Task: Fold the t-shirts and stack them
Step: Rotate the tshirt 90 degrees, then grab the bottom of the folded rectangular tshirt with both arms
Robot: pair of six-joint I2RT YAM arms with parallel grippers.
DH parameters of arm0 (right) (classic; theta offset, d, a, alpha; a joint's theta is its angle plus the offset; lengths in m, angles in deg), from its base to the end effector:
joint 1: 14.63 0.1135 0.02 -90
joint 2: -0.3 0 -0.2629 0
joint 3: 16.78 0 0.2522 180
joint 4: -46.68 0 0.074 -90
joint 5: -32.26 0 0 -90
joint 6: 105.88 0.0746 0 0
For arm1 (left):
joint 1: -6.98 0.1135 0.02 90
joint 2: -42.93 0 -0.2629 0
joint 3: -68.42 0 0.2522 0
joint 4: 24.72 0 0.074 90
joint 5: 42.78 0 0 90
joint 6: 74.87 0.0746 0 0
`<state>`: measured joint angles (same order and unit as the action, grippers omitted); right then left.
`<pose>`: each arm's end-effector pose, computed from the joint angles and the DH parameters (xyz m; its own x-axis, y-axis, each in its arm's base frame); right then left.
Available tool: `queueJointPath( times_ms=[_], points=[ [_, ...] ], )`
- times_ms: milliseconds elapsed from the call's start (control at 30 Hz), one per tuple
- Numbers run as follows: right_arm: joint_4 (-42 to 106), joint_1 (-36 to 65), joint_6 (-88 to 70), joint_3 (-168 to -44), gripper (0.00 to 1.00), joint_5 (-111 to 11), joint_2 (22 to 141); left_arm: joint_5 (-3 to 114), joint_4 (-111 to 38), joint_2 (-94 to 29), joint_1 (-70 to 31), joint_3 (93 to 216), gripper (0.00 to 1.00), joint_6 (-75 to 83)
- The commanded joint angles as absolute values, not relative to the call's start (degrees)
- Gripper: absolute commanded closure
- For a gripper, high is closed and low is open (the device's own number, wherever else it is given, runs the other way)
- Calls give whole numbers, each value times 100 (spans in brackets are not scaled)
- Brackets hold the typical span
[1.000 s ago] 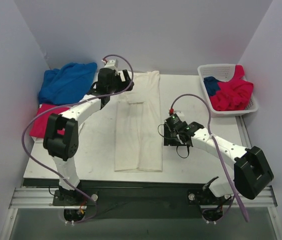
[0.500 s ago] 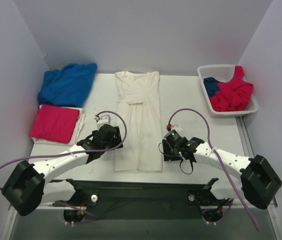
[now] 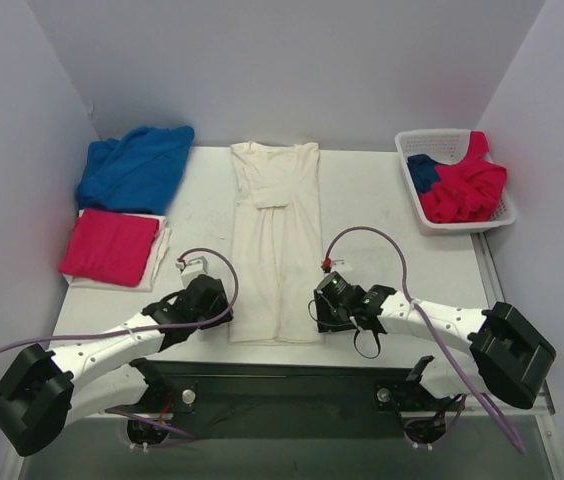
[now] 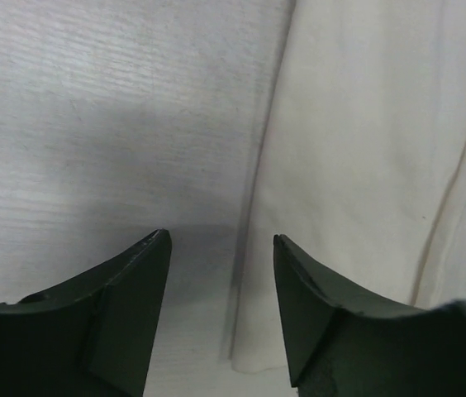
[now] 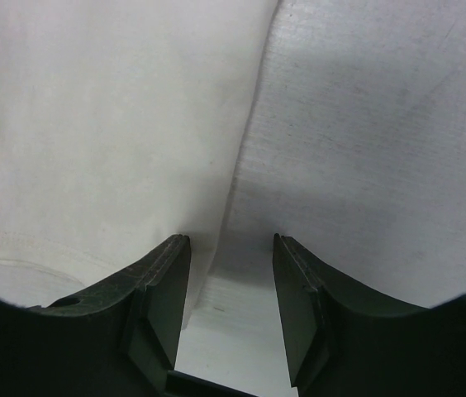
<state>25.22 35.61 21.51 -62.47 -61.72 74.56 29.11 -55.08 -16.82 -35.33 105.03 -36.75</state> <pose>0.1738 0.2008 0.1322 -0.8378 -0.0598 -0.5427 -0.2890 0.8919 0.3478 0.1677 -0.1213 0.1250 -0.7627 -0.3169 -0.5638 -0.1571 0.9364 -0.3137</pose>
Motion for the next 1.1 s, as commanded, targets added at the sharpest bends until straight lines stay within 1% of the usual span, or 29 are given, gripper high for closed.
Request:
queueJointPath(
  times_ms=[0, 133, 233, 333, 467, 567, 767, 1067],
  points=[
    [2563, 3679, 2297, -6157, 55, -6125, 7571, 3727, -5281, -1588, -3574, 10187, 39, -3954],
    [2589, 3766, 2306, -6139, 55, -6081, 7545, 4115, -5428, -1368, -3609, 10055, 46, -4032],
    [2572, 3828, 2341, -6104, 55, -6081, 7492, 4204, -5762, -1096, -3688, 10090, 47, -4137],
    [2545, 3863, 2420, -5999, 55, -6099, 7413, 4081, -6639, -726, -3872, 10204, 46, -4296],
    [2528, 3907, 2490, -5911, 55, -6108, 7369, 3940, -7257, -331, -4039, 10283, 47, -4490],
    [2554, 3960, 2526, -5884, 55, -6099, 7430, 3940, -7179, -216, -4084, 10178, 50, -4525],
    [2554, 4135, 2640, -5858, 55, -6055, 7580, 4133, -6485, -532, -4092, 9958, 55, -4604],
    [2290, 4417, 2868, -5744, 56, -6143, 7404, 4055, -6168, -673, -4093, 9905, 56, -4639]
  ],
)
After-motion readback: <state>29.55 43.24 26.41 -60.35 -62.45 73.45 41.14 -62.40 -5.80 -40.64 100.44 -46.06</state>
